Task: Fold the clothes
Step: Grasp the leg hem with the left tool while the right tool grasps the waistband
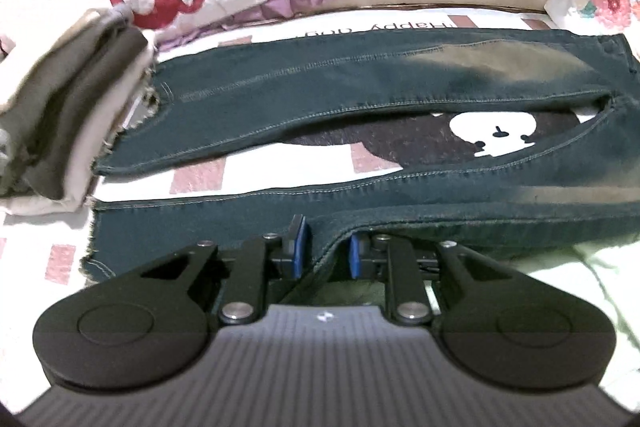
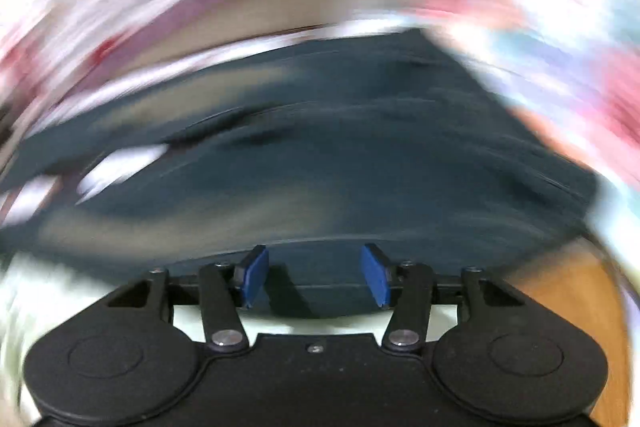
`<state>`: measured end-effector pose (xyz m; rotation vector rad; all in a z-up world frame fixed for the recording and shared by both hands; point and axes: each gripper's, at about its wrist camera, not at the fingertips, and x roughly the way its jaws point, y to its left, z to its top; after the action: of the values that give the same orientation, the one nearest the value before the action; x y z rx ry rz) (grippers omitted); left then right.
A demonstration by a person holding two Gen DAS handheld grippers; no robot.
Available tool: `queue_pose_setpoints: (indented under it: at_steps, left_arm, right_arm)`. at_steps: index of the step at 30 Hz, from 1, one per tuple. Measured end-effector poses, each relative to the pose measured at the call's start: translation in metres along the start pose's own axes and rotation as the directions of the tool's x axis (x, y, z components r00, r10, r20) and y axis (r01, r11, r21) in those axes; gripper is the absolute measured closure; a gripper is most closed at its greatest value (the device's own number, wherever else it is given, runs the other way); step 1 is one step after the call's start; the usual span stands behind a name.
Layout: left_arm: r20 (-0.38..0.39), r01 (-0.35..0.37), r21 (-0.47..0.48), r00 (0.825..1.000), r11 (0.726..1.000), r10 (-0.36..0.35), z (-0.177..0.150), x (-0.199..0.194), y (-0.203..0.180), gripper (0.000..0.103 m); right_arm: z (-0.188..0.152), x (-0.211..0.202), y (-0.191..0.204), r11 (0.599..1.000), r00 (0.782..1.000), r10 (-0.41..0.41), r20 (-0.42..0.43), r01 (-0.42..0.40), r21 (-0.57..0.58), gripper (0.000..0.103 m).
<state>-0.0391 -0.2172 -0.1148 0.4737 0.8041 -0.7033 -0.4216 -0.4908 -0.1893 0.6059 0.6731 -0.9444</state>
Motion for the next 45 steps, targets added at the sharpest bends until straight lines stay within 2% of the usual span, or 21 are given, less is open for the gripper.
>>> queue_pose_setpoints:
  at_steps: [1, 2, 5, 7, 9, 10, 12, 13, 14, 17, 20, 21, 23, 28, 32, 33, 34, 35, 38, 43, 45]
  left_arm:
    - [0.002, -0.007, -0.002, 1.000, 1.000, 0.007, -0.002, -0.001, -0.001, 0.083]
    - [0.006, -0.013, 0.001, 1.000, 1.000, 0.013, -0.002, -0.003, -0.001, 0.083]
    - [0.033, -0.034, 0.023, 0.999, 0.999, 0.034, -0.003, -0.007, -0.005, 0.083]
    - [0.034, -0.038, 0.020, 0.999, 0.999, 0.037, -0.004, -0.008, -0.005, 0.083]
    - [0.021, -0.031, 0.005, 0.999, 1.000, 0.031, -0.006, -0.005, -0.004, 0.083]
    - [0.003, -0.008, -0.031, 1.000, 0.999, 0.008, -0.006, -0.001, -0.001, 0.083]
    - [-0.019, 0.031, -0.097, 0.999, 0.995, -0.033, -0.009, 0.007, 0.007, 0.083]
    - [-0.023, 0.045, -0.122, 0.999, 0.991, -0.048, -0.010, 0.010, 0.010, 0.084]
    - [-0.020, 0.048, -0.127, 0.998, 0.991, -0.051, -0.009, 0.009, 0.011, 0.084]
    - [0.000, 0.042, -0.116, 0.999, 0.992, -0.042, -0.003, 0.002, 0.012, 0.084]
    - [0.028, 0.029, -0.087, 0.999, 0.996, -0.026, 0.005, -0.002, 0.014, 0.084]
    - [0.032, 0.029, -0.085, 0.999, 0.996, -0.026, 0.006, -0.002, 0.016, 0.084]
    - [0.026, 0.021, -0.074, 0.999, 0.997, -0.019, 0.004, 0.000, 0.018, 0.084]
    - [-0.017, -0.109, 0.076, 0.994, 0.991, 0.111, -0.012, 0.011, 0.011, 0.079]
    - [-0.052, -0.122, 0.004, 0.991, 0.993, 0.122, -0.013, 0.019, 0.031, 0.072]
    - [-0.044, -0.130, -0.005, 0.991, 0.992, 0.130, -0.012, 0.017, 0.034, 0.074]
    - [-0.036, -0.138, -0.015, 0.990, 0.990, 0.137, -0.011, 0.016, 0.038, 0.087]
    - [-0.023, -0.147, -0.025, 0.989, 0.989, 0.146, -0.008, 0.013, 0.041, 0.091]
    - [0.070, -0.184, -0.064, 0.980, 0.981, 0.188, 0.016, -0.006, 0.046, 0.093]
    - [0.213, -0.232, -0.135, 0.943, 0.963, 0.257, 0.057, -0.035, 0.057, 0.093]
    - [0.222, -0.221, -0.151, 0.942, 0.964, 0.251, 0.080, -0.025, 0.066, 0.093]
  right_arm:
    - [0.004, -0.002, -0.028, 0.992, 0.999, -0.051, 0.020, 0.048, 0.121, 0.045]
    - [0.006, -0.002, -0.055, 0.969, 0.998, -0.056, 0.029, 0.048, 0.242, 0.045]
    - [0.000, 0.013, -0.122, 0.830, 0.998, 0.059, 0.021, -0.061, 0.554, 0.045]
    - [-0.006, 0.028, -0.145, 0.746, 0.994, 0.110, 0.026, -0.100, 0.659, 0.045]
    - [-0.010, 0.040, -0.151, 0.722, 0.989, 0.129, 0.068, -0.140, 0.678, 0.045]
    - [-0.011, 0.045, -0.153, 0.722, 0.987, 0.127, 0.096, -0.158, 0.674, 0.045]
    - [-0.005, 0.059, -0.151, 0.759, 0.983, 0.111, 0.145, -0.178, 0.627, 0.046]
    - [-0.002, 0.066, -0.149, 0.778, 0.980, 0.104, 0.167, -0.185, 0.600, 0.078]
    - [0.002, 0.074, -0.147, 0.797, 0.977, 0.098, 0.189, -0.190, 0.573, 0.095]
    - [0.043, 0.060, -0.132, 0.864, 0.943, 0.120, 0.311, -0.254, 0.436, 0.096]
    - [0.095, 0.040, -0.116, 0.886, 0.897, 0.166, 0.409, -0.318, 0.337, 0.096]
    - [0.112, 0.036, -0.111, 0.899, 0.890, 0.168, 0.423, -0.315, 0.305, 0.096]
    - [0.141, 0.035, -0.101, 0.917, 0.886, 0.163, 0.433, -0.299, 0.265, 0.097]
    - [0.175, 0.040, -0.082, 0.930, 0.888, 0.151, 0.433, -0.277, 0.243, 0.097]
    - [0.178, 0.042, -0.077, 0.927, 0.879, 0.160, 0.448, -0.290, 0.239, 0.097]
    - [0.178, 0.040, -0.076, 0.926, 0.878, 0.163, 0.451, -0.294, 0.238, 0.097]
    - [0.178, 0.039, -0.074, 0.928, 0.877, 0.167, 0.451, -0.294, 0.230, 0.097]
    - [0.179, 0.038, -0.072, 0.932, 0.877, 0.170, 0.450, -0.291, 0.216, 0.097]
    - [0.178, 0.033, -0.068, 0.939, 0.874, 0.186, 0.448, -0.292, 0.179, 0.097]
    - [0.181, 0.031, -0.065, 0.942, 0.870, 0.214, 0.444, -0.305, 0.143, 0.097]
    - [0.189, 0.040, -0.063, 0.941, 0.874, 0.217, 0.435, -0.306, 0.146, 0.097]
